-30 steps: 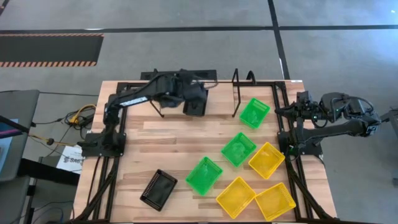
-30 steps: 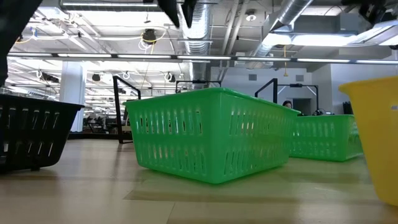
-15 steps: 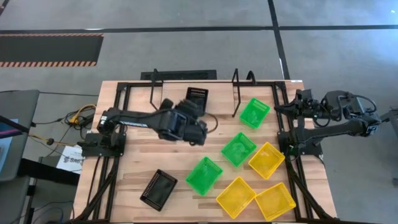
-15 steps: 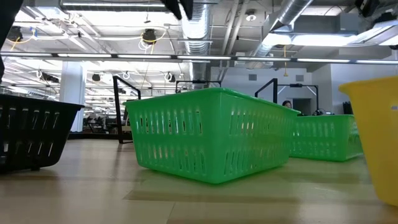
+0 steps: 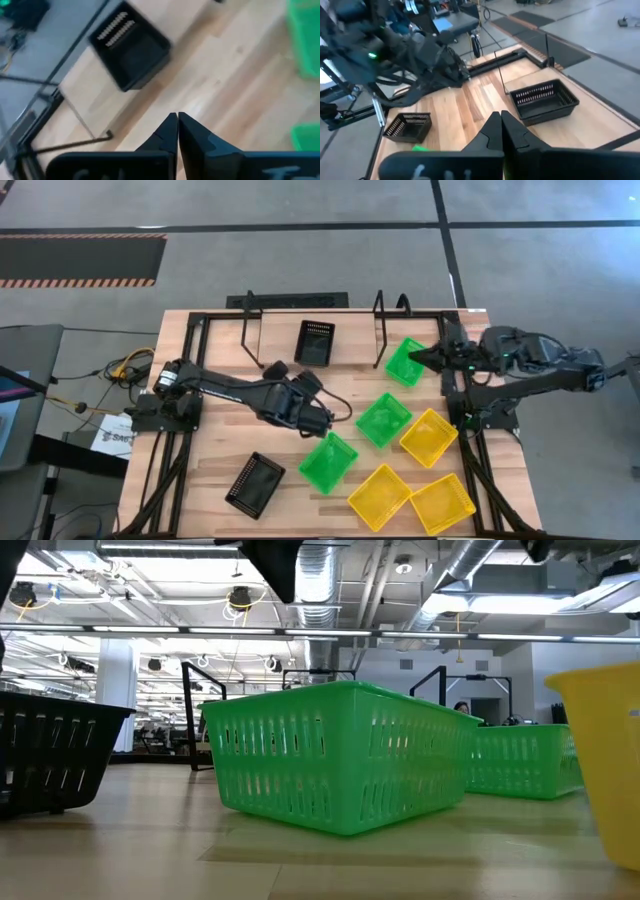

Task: Stack baskets on shelf by color
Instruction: Stack the black bin on top of the black bin on the shelf

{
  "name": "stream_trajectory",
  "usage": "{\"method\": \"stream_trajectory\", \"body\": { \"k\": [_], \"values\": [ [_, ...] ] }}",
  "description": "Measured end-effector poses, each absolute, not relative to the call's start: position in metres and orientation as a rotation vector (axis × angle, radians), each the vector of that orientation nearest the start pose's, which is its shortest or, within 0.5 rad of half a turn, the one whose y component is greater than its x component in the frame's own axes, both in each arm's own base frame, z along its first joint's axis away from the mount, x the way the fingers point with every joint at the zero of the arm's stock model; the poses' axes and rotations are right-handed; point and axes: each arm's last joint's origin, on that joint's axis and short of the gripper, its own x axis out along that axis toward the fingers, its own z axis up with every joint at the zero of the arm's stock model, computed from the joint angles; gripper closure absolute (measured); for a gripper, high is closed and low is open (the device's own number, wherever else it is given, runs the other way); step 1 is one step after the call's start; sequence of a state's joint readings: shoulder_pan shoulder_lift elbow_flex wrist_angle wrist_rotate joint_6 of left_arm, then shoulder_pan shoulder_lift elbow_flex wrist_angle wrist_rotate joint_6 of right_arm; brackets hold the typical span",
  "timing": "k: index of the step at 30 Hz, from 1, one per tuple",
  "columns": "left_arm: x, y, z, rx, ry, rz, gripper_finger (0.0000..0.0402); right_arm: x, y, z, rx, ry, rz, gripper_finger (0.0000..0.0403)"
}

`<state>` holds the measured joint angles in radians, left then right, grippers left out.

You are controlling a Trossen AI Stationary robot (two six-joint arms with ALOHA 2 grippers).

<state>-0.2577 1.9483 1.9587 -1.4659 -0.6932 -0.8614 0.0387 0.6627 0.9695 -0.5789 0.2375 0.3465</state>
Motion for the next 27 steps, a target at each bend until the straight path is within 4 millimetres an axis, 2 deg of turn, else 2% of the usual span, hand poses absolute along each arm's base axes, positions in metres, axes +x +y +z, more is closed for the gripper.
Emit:
{"method": "stream_trajectory", "body": {
  "k": [6, 9, 12, 15, 18, 24, 27],
  "values": [
    [0.375, -0.084, 0.316, 0.008, 1.015, 0.695, 0.0401, 0.137, 0.004, 0.362, 0.349, 0.317, -0.226, 0.0402],
    [0.383, -0.078, 0.310, -0.049, 0.997, 0.631, 0.0401, 0.138, 0.009, 0.362, 0.351, 0.318, -0.191, 0.0402],
    [0.390, -0.073, 0.295, -0.126, 1.025, 0.561, 0.0401, 0.134, 0.012, 0.364, 0.346, 0.303, -0.185, 0.0402],
    [0.392, -0.075, 0.280, -0.236, 1.035, 0.531, 0.0401, 0.120, 0.011, 0.369, 0.352, 0.266, -0.172, 0.0402],
    [0.386, -0.085, 0.268, -0.364, 1.066, 0.583, 0.0402, 0.101, 0.008, 0.372, 0.355, 0.230, -0.163, 0.0402],
    [0.377, -0.118, 0.266, -0.648, 0.945, 0.743, 0.0401, 0.061, 0.002, 0.371, 0.362, 0.198, -0.156, 0.0402],
    [0.368, -0.133, 0.265, -0.799, 0.918, 0.836, 0.0401, 0.048, 0.000, 0.367, 0.360, 0.210, -0.156, 0.0402]
  ]
}}
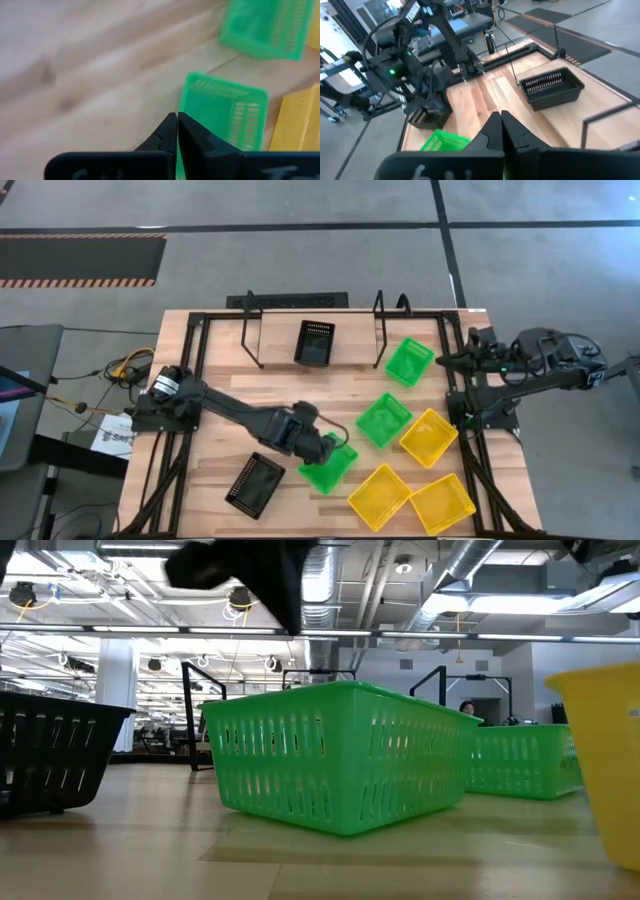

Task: Stack baskets on shelf by color
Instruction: Stack the black bin on top of the black bin on the shelf

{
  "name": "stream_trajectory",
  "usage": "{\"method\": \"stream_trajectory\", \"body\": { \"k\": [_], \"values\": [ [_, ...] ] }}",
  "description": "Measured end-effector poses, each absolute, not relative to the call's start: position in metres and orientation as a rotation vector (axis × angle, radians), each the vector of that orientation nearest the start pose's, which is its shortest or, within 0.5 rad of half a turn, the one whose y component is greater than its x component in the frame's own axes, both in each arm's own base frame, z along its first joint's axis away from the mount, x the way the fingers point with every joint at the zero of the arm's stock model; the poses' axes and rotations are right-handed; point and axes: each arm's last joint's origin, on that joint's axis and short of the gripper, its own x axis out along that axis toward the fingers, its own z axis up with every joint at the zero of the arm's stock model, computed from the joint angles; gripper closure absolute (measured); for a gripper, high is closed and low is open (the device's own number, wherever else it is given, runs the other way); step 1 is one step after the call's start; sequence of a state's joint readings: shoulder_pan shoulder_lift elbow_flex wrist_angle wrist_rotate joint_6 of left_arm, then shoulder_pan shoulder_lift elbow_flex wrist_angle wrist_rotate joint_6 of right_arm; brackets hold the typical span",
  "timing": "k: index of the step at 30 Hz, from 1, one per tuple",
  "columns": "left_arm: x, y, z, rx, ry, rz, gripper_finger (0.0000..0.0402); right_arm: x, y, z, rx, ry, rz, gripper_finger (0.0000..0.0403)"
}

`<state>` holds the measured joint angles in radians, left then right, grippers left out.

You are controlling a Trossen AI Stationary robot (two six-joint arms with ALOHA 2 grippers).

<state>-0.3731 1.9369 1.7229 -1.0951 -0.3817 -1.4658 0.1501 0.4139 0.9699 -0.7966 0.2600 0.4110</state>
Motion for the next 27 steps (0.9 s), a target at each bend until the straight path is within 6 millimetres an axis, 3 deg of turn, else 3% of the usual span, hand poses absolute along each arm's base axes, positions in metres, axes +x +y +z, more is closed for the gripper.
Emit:
{"method": "stream_trajectory", "body": {
  "k": [4, 11, 17, 27],
  "values": [
    [0.355, -0.151, 0.263, -0.980, 0.986, 0.922, 0.0401, 0.039, -0.001, 0.364, 0.361, 0.230, -0.131, 0.0402],
    [0.341, -0.167, 0.278, -1.085, 1.056, 0.986, 0.0401, 0.039, 0.001, 0.359, 0.357, 0.293, -0.092, 0.0402],
    [0.335, -0.164, 0.281, -1.048, 1.113, 1.030, 0.0401, 0.039, 0.001, 0.358, 0.357, 0.298, -0.093, 0.0402],
    [0.331, -0.165, 0.281, -0.897, 1.274, 0.900, 0.0401, 0.039, 0.001, 0.360, 0.360, 0.281, -0.089, 0.0401]
  ]
}}
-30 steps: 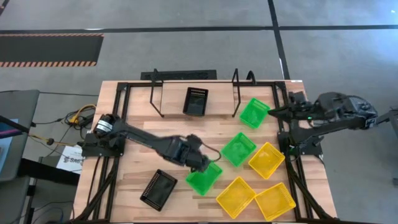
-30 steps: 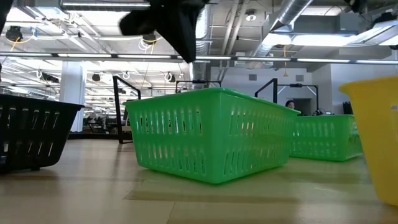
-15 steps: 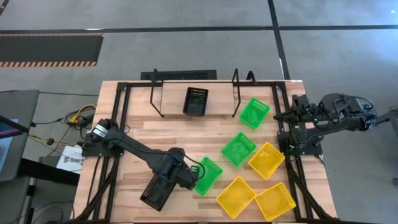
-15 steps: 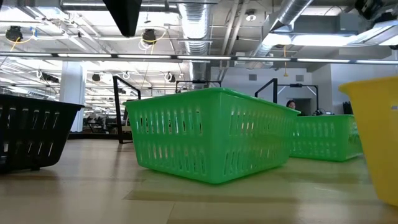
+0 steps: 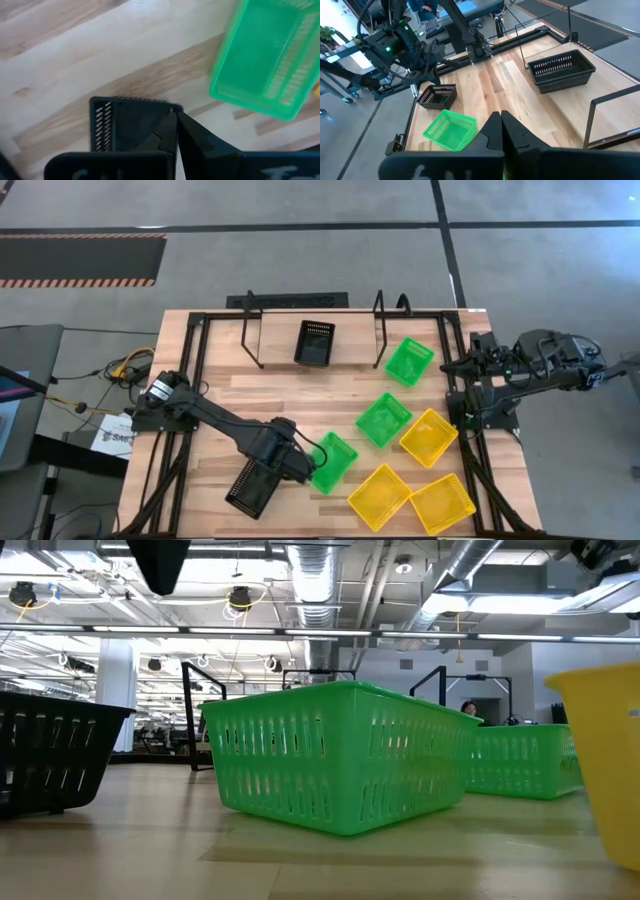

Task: Stack baskets on shelf by color
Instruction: Stack the black bin on top of the black bin on the shelf

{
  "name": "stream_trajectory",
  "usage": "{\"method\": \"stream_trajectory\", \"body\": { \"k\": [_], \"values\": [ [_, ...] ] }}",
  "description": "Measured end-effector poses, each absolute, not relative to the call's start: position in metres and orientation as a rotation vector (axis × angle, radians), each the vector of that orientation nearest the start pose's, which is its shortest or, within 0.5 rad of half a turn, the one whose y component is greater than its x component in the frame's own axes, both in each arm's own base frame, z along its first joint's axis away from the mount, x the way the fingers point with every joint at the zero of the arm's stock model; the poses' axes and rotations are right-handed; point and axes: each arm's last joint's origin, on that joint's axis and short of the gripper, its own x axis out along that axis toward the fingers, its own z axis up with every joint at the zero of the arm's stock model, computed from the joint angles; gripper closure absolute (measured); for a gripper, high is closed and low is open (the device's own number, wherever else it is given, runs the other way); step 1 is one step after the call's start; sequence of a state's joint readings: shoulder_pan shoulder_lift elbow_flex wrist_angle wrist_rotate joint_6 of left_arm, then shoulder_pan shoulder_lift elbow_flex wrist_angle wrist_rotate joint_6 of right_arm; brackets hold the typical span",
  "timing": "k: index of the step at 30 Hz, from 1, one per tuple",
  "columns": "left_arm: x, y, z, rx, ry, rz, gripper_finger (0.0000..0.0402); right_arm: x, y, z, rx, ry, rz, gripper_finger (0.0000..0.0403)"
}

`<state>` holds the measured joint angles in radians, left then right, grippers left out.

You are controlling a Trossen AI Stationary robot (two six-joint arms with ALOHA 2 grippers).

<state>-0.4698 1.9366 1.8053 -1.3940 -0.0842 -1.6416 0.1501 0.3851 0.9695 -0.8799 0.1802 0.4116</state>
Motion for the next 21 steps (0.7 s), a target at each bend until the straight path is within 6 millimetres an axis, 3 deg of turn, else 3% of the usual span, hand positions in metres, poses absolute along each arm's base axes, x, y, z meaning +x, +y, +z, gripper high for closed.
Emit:
{"method": "stream_trajectory", "body": {
  "k": [13, 21],
  "values": [
    [0.325, -0.156, 0.278, -0.698, 1.349, 0.885, 0.0401, 0.039, 0.001, 0.360, 0.392, 0.280, -0.096, 0.0397],
    [0.330, -0.148, 0.278, -0.483, 1.431, 0.664, 0.0395, 0.039, 0.000, 0.360, 0.393, 0.277, -0.112, 0.0394]
  ]
}}
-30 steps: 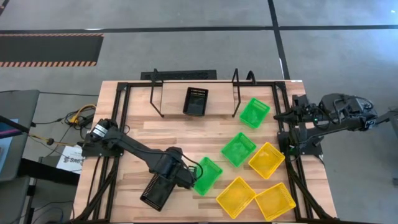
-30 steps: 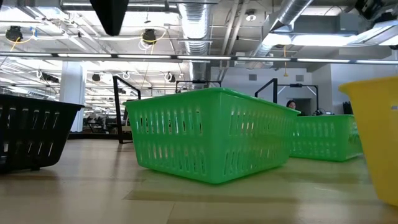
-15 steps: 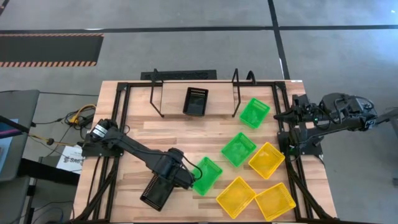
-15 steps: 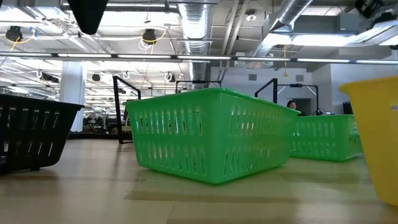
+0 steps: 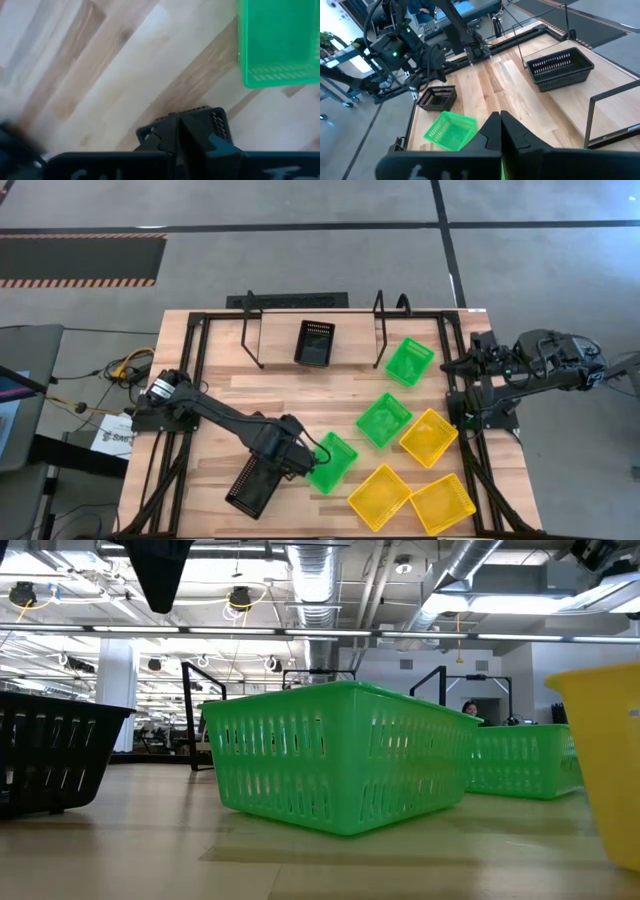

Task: Stack baskets on shelf by color
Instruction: Stack the black bin on top of the black bin on the shelf

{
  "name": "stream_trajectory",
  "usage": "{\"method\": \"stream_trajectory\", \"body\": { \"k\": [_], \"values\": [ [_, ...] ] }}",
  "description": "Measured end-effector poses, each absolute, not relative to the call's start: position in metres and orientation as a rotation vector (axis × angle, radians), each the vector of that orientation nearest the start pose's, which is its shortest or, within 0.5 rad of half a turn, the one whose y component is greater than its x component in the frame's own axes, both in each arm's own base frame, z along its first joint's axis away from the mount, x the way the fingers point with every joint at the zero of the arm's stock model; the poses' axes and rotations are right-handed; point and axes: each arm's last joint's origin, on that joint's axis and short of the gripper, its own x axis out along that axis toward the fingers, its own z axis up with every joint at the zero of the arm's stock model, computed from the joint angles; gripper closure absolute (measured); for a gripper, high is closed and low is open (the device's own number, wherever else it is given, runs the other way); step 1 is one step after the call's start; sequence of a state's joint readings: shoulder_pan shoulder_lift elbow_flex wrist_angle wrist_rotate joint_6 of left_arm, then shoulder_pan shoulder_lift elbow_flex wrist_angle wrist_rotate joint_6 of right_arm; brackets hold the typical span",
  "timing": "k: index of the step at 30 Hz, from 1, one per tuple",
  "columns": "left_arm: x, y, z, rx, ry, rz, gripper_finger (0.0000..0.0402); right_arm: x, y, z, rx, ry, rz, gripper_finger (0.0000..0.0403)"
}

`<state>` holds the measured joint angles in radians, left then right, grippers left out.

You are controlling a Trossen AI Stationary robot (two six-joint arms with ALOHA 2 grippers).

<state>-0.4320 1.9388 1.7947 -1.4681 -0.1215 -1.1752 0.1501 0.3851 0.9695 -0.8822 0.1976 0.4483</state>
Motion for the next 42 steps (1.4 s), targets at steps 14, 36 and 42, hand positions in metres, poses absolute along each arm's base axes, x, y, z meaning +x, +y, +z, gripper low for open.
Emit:
{"method": "stream_trajectory", "body": {
  "k": [14, 36, 42],
  "values": [
    [0.329, -0.145, 0.278, -0.189, 1.534, 0.408, 0.0303, 0.039, -0.002, 0.360, 0.416, 0.258, -0.181, 0.0396],
    [0.336, -0.127, 0.278, 0.172, 1.538, 0.219, 0.0298, 0.039, -0.002, 0.360, 0.434, 0.257, -0.184, 0.0396],
    [0.339, -0.119, 0.278, 0.261, 1.558, 0.131, 0.0298, 0.039, -0.002, 0.360, 0.432, 0.258, -0.184, 0.0396]
  ]
}}
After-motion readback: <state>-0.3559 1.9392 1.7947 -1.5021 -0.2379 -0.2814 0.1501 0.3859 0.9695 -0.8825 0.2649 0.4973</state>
